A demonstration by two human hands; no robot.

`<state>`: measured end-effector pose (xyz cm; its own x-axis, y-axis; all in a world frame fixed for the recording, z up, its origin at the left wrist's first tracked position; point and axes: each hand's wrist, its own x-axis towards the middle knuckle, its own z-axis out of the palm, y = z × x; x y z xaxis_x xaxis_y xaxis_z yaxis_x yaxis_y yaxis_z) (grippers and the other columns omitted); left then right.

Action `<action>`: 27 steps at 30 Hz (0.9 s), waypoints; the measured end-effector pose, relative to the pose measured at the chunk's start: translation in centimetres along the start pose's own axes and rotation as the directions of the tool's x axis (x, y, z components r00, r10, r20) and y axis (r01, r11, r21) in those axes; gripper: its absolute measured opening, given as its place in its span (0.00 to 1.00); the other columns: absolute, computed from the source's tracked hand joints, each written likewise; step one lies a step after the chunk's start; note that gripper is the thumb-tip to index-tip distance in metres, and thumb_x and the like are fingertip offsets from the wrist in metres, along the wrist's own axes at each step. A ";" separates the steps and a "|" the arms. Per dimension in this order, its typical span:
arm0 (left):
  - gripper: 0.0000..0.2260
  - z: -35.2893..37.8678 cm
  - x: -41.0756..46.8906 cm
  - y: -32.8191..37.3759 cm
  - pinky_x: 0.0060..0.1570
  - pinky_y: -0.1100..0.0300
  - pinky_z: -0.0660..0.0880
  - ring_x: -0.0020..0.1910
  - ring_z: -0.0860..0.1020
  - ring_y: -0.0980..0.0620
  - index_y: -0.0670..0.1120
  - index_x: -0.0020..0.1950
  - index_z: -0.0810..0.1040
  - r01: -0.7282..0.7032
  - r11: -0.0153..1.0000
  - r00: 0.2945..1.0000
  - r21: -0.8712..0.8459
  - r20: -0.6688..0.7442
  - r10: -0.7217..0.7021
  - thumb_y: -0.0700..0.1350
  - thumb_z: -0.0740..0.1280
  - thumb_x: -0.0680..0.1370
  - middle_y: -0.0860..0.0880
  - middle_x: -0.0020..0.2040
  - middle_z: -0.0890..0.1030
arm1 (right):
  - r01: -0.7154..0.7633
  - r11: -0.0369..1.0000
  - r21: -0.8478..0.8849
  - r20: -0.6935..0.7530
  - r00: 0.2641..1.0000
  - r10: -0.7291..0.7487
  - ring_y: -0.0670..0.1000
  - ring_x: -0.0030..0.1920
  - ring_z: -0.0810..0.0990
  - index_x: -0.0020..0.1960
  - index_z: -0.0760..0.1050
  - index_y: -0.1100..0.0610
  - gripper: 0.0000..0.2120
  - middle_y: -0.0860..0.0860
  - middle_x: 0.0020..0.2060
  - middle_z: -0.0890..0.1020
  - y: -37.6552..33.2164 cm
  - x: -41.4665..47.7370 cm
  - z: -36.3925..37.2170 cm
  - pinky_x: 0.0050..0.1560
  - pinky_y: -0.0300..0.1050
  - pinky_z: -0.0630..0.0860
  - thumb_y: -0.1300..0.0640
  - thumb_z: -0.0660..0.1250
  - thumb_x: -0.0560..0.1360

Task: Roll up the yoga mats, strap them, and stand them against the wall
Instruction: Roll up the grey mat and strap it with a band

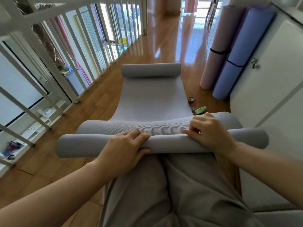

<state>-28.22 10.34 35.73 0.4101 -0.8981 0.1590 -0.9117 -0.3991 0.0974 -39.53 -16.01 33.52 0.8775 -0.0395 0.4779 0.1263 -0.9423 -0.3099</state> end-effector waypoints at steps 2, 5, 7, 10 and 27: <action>0.22 -0.2 0.3 -0.2 0.43 0.54 0.79 0.48 0.80 0.52 0.51 0.62 0.76 0.024 0.998 0.999 -0.059 0.032 -0.022 0.61 0.54 0.76 0.54 0.52 0.79 | 0.011 0.999 -0.048 -0.034 0.999 -0.012 0.47 0.36 0.72 0.38 0.73 0.55 0.21 0.49 0.35 0.77 -1.3 -1.5 0.0 0.41 0.42 0.70 0.36 0.61 0.74; 0.26 0.0 1.0 -0.7 0.50 0.52 0.77 0.53 0.77 0.53 0.54 0.66 0.73 0.065 0.989 0.996 -0.134 0.067 -0.056 0.64 0.50 0.75 0.55 0.55 0.77 | -0.006 0.967 -0.257 0.043 0.999 0.018 0.49 0.42 0.73 0.48 0.73 0.54 0.30 0.51 0.44 0.77 -1.9 -3.2 0.0 0.44 0.44 0.72 0.28 0.60 0.67; 0.28 -0.1 1.6 -0.9 0.56 0.54 0.73 0.56 0.73 0.53 0.53 0.66 0.73 0.048 0.985 0.996 -0.166 0.087 -0.034 0.64 0.49 0.74 0.55 0.56 0.77 | -0.010 0.939 -0.343 0.041 0.999 0.025 0.51 0.41 0.75 0.49 0.72 0.55 0.32 0.52 0.45 0.77 -1.8 -3.2 0.3 0.43 0.47 0.75 0.27 0.61 0.65; 0.30 -0.3 2.1 -0.8 0.59 0.55 0.69 0.58 0.70 0.52 0.52 0.67 0.74 0.071 0.984 0.991 -0.163 0.127 -0.050 0.64 0.48 0.73 0.53 0.58 0.77 | -0.012 0.919 -0.395 0.006 1.000 0.016 0.52 0.37 0.76 0.45 0.71 0.55 0.32 0.53 0.41 0.78 -1.8 -2.3 0.7 0.38 0.46 0.76 0.26 0.61 0.65; 0.31 -3.9 3.1 -0.2 0.47 0.52 0.76 0.49 0.78 0.49 0.49 0.65 0.68 -0.052 0.985 0.996 0.164 0.080 0.040 0.69 0.51 0.72 0.48 0.54 0.78 | 0.015 0.981 -0.195 0.588 0.802 0.105 0.44 0.36 0.73 0.43 0.67 0.47 0.23 0.44 0.38 0.73 -3.2 5.2 -5.9 0.33 0.38 0.66 0.28 0.63 0.66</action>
<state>-26.64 8.40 40.05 0.3706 -0.9250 0.0840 -0.9235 -0.3766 -0.0734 -38.10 -15.20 41.80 0.9891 0.0646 -0.1322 0.0464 -0.9896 -0.1363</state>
